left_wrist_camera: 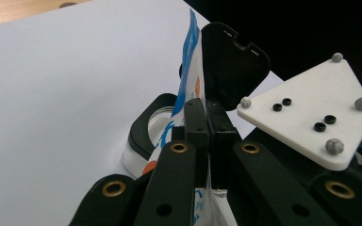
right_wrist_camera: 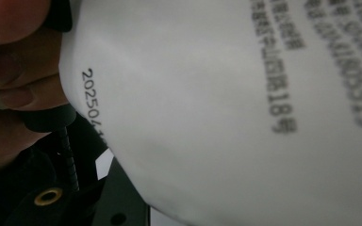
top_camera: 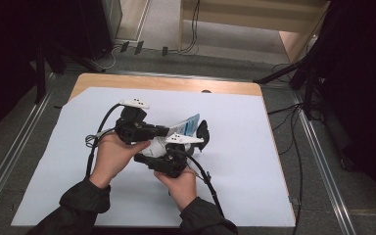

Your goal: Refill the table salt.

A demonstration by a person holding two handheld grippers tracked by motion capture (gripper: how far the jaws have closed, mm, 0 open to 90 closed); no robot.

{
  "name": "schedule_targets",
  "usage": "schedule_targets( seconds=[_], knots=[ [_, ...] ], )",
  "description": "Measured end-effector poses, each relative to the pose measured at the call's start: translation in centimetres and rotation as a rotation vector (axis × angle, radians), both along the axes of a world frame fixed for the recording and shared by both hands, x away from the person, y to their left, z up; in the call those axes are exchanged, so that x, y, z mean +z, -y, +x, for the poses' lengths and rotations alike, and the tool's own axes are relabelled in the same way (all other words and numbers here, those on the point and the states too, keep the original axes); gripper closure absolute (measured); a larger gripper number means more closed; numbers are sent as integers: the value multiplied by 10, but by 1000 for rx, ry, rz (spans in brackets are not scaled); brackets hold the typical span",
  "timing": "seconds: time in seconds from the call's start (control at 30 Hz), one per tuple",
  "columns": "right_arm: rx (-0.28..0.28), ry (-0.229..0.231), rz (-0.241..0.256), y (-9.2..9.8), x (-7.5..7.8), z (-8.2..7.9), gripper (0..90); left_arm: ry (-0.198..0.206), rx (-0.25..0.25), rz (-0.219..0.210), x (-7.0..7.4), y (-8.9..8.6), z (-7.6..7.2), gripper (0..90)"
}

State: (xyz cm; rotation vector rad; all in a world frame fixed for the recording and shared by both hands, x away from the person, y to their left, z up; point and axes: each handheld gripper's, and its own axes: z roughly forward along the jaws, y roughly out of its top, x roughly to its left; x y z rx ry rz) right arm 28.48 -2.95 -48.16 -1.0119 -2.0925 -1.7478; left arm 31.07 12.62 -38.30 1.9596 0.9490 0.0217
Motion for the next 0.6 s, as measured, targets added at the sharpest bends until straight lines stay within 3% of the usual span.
schedule_targets(
  seconds=[0.37,0.6],
  knots=[
    [-5,4,-10,0,-6,-1,637,-9,0,4,-5,-2,1,900],
    [-10,40,-63,-2,-12,-2,606,-19,-6,-6,-11,-6,2,900]
  ],
)
